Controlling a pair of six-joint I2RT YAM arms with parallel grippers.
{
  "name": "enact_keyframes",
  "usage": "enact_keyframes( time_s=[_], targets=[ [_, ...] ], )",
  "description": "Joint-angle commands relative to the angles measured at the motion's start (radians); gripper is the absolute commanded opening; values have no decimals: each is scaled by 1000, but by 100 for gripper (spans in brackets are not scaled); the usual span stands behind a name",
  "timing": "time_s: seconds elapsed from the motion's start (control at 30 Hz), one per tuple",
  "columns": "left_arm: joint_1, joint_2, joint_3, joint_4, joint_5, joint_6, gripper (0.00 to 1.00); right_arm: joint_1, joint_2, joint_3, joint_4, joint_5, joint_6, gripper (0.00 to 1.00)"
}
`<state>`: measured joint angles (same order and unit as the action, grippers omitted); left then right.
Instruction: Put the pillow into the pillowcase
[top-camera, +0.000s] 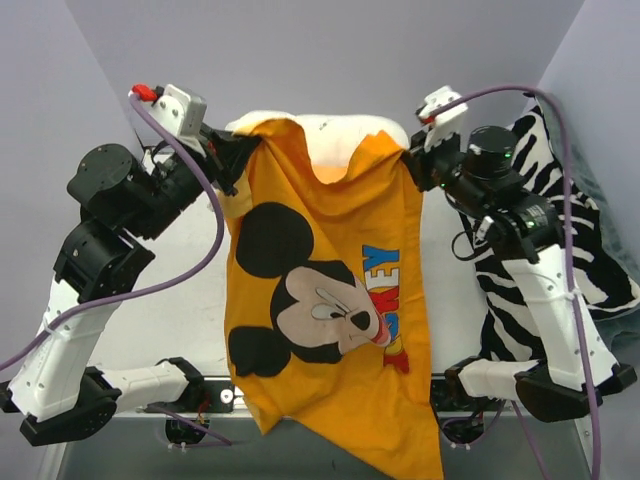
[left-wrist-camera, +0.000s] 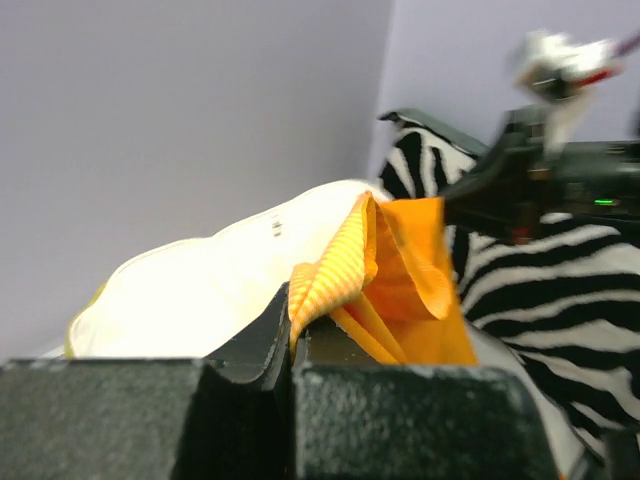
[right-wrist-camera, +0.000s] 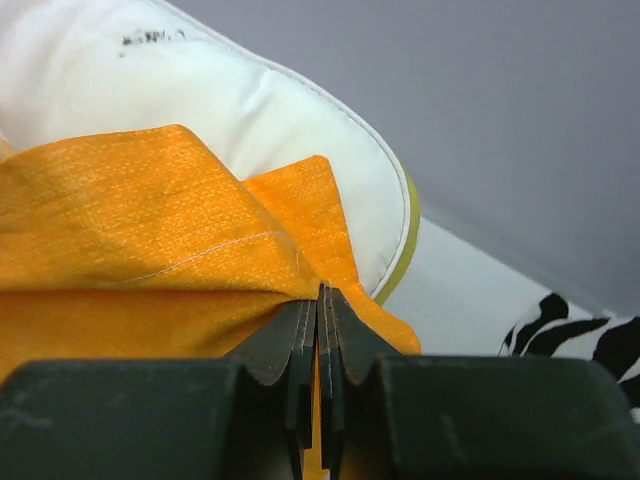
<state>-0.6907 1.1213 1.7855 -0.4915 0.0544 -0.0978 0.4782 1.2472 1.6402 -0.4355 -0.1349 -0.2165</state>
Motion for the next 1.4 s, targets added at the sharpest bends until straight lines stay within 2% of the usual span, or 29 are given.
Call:
enact_keyframes(
  time_s=[0.0, 0.03, 0.07, 0.1, 0.13, 0.2, 0.3, 0.33, 0.37, 0.47, 0.53, 0.57, 0.6, 0.63, 0.7, 0.73, 0.8, 0.83, 0.9, 0.97, 1.0, 1.03, 1.07, 1.13, 1.17, 1.23, 1.3, 1.33, 1.37],
  targets=[
    [16, 73, 164, 163, -215, 64, 0, -1, -58, 188, 129, 11, 89, 0],
    [17, 104, 220, 185, -217, 81, 0, -1, -52, 298, 133, 9, 104, 0],
    [19, 141, 286, 195, -218, 92, 0, -1, -45, 349, 133, 1, 117, 0],
    [17, 209, 436, 199, -215, 92, 0, -1, -31, 392, 133, -3, 140, 0],
    [17, 234, 483, 199, -212, 92, 0, -1, -28, 430, 133, -6, 152, 0],
    [19, 227, 450, 223, -191, 43, 0, -1, -40, 434, 130, 0, 176, 0],
    [23, 132, 121, 318, -233, -74, 0, -4, -54, 242, 142, 52, 166, 0],
    [39, 140, 117, 312, -241, -95, 0, -4, -43, 231, 142, 44, 169, 0],
    [92, 153, 142, 308, -210, -129, 0, -4, -32, 303, 141, 32, 180, 0],
    [123, 196, 306, 477, -133, -125, 0, -6, 41, 589, 143, 56, 192, 0],
    [123, 216, 427, 476, -145, -118, 0, -6, 46, 638, 146, 95, 166, 0],
    [123, 198, 411, 466, -152, -112, 0, -7, 38, 617, 144, 103, 163, 0],
    [125, 177, 364, 468, -166, -120, 0, -10, 6, 471, 153, 109, 164, 0],
    [128, 155, 209, 473, -185, -138, 0, -15, -11, 384, 164, 103, 170, 0],
    [202, 172, 135, 411, -164, -271, 0, -16, 4, 258, 173, 95, 172, 0],
    [212, 189, 135, 401, -150, -292, 0, -18, 17, 292, 175, 95, 180, 0],
    [230, 187, 190, 552, -128, -281, 0, -21, 61, 441, 169, 87, 204, 0],
    [243, 184, 219, 615, -107, -287, 0, -20, 75, 625, 164, 92, 204, 0],
    [243, 205, 370, 628, -105, -289, 0, -21, 74, 697, 173, 119, 183, 0],
    [243, 196, 361, 594, -88, -298, 0, -26, 38, 559, 179, 158, 178, 0],
    [243, 151, 215, 591, -99, -319, 0, -32, -6, 473, 202, 158, 199, 0],
    [243, 134, 145, 585, -160, -353, 0, -39, -15, 396, 213, 149, 210, 0],
    [276, 133, 111, 494, -163, -447, 0, -61, -12, 300, 221, 144, 216, 0],
    [325, 224, 170, 401, -66, -523, 0, -70, 46, 335, 219, 110, 271, 0],
    [329, 268, 213, 404, -27, -533, 0, -72, 93, 465, 219, 104, 279, 0],
    [335, 304, 428, 435, -7, -507, 0, -78, 147, 668, 208, 95, 311, 0],
    [338, 414, 680, 348, 5, -476, 0, -81, 181, 865, 207, 103, 322, 0],
    [338, 449, 892, 325, 21, -461, 0, -81, 167, 860, 219, 106, 325, 0],
    [338, 463, 917, 285, 38, -471, 0, -81, 96, 796, 268, 104, 341, 0]
  ],
)
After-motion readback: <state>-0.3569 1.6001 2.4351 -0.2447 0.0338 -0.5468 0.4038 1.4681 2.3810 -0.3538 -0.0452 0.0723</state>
